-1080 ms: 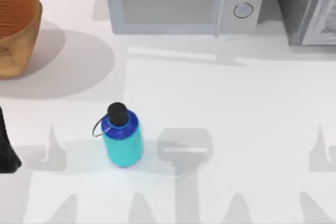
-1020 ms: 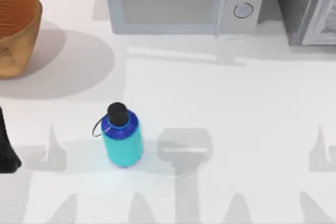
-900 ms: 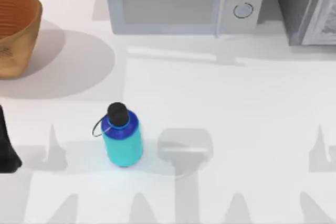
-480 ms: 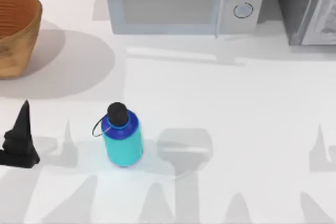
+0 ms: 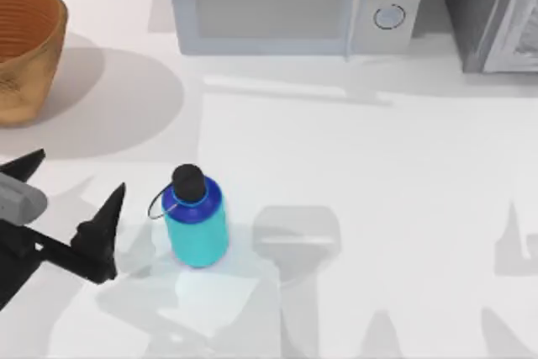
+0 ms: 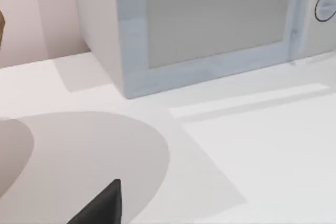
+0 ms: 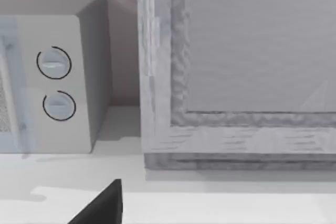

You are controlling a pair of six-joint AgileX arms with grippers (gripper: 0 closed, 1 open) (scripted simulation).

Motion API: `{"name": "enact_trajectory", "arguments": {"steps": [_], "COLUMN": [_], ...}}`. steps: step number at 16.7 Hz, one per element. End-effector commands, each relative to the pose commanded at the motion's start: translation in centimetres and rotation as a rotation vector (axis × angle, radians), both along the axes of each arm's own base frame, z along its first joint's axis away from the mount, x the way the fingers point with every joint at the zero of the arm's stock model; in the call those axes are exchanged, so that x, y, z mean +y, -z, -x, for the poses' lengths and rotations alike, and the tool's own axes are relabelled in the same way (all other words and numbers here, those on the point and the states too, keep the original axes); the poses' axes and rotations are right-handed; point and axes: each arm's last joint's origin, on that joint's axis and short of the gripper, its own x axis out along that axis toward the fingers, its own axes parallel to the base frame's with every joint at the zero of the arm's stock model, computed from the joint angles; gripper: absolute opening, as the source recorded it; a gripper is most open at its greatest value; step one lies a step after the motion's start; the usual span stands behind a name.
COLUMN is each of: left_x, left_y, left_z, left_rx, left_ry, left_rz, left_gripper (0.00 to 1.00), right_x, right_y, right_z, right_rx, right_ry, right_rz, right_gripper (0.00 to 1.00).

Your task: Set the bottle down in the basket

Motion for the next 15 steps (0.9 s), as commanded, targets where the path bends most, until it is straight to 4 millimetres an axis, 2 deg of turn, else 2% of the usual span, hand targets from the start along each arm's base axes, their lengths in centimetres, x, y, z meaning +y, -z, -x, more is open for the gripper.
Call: {"name": "enact_trajectory", "arguments": {"steps": [9, 15], "left_x": [-1.9, -2.2], "left_y": [4.4, 5.4], "left_z": [-0.5, -0.2], "left_rx": [0.056, 0.063], "left_ry": [0.281, 0.348], "left_rz": [-0.022, -0.024], "left_gripper": [1.00, 1.00], "right_x": [0.0, 0.0], "right_y": [0.0, 0.0], "right_z": [0.0, 0.0], "right_rx": [0.000, 0.000], "right_ry": [0.000, 0.000], "right_rz": [0.000, 0.000], "right_gripper": [1.00, 1.00]}}
